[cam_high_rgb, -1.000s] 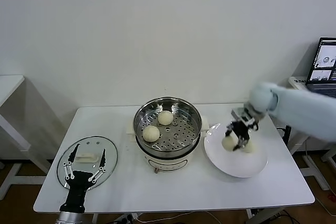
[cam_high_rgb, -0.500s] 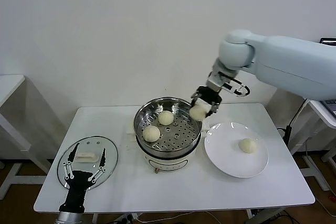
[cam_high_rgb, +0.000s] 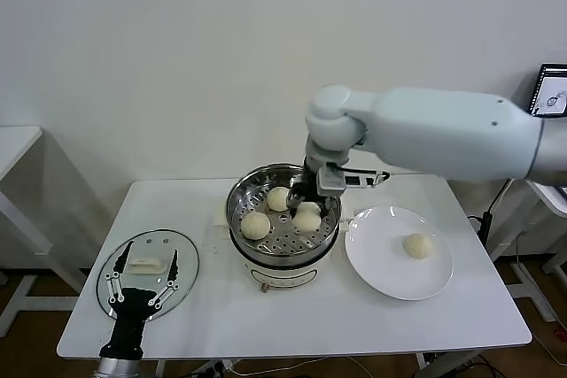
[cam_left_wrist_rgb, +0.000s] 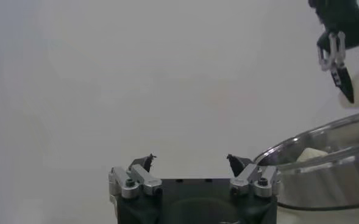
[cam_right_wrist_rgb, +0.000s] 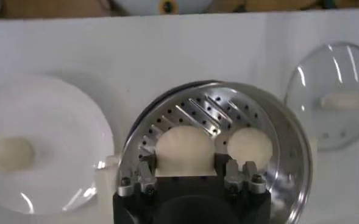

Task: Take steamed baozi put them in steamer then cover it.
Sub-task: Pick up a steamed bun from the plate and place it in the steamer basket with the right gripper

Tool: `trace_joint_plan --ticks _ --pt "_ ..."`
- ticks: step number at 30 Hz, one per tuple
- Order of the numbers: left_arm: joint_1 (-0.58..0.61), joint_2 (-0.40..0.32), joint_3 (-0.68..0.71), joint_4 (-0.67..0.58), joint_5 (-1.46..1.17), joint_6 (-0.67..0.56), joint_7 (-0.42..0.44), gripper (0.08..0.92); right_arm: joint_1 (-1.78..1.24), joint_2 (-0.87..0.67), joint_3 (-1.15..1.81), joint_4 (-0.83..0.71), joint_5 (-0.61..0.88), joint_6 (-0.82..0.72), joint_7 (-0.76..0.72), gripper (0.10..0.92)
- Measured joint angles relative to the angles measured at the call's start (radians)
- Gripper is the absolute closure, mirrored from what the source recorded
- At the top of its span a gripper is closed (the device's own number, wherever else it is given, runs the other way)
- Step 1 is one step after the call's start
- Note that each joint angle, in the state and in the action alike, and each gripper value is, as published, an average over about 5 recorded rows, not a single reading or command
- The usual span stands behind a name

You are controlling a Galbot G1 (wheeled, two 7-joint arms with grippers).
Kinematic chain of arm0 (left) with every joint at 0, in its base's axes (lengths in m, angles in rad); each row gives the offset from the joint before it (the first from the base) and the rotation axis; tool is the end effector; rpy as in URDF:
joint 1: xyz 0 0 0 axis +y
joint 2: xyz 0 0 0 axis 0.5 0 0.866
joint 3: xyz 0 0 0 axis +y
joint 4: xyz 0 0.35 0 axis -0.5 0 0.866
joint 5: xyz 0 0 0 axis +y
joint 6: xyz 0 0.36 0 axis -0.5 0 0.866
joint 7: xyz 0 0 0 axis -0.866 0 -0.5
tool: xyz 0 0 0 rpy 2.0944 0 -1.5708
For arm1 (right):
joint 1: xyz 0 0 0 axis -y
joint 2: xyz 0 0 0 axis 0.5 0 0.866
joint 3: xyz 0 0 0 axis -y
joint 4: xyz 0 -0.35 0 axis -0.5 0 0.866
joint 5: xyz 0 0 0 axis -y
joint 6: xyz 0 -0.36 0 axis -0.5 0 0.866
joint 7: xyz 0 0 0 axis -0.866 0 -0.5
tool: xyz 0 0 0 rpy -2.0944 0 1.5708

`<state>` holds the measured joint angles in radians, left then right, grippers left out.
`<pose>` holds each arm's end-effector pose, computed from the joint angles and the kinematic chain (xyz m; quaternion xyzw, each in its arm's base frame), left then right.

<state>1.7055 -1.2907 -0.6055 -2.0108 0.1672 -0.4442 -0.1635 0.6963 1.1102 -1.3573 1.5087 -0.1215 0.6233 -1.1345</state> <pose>0.1457 0.0800 -0.3423 0.0151 0.9714 0.1958 0.1338 0.4972 0.1410 -0.0246 -0.6698 -0.0078 -0.7390 0.0717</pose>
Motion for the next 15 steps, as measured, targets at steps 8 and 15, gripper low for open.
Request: trace_joint_plan --ticks 8,15 --pt "0.000 0.000 -0.004 0.000 -0.003 -0.003 -0.002 0.177 -0.070 0.036 0.009 -0.027 -0.107 0.066 0.023 0.381" --pt "-0.001 -0.002 -0.004 0.003 -0.003 -0.004 -0.003 0.177 -0.112 0.056 0.013 -0.046 -0.160 0.091 0.036 0.374"
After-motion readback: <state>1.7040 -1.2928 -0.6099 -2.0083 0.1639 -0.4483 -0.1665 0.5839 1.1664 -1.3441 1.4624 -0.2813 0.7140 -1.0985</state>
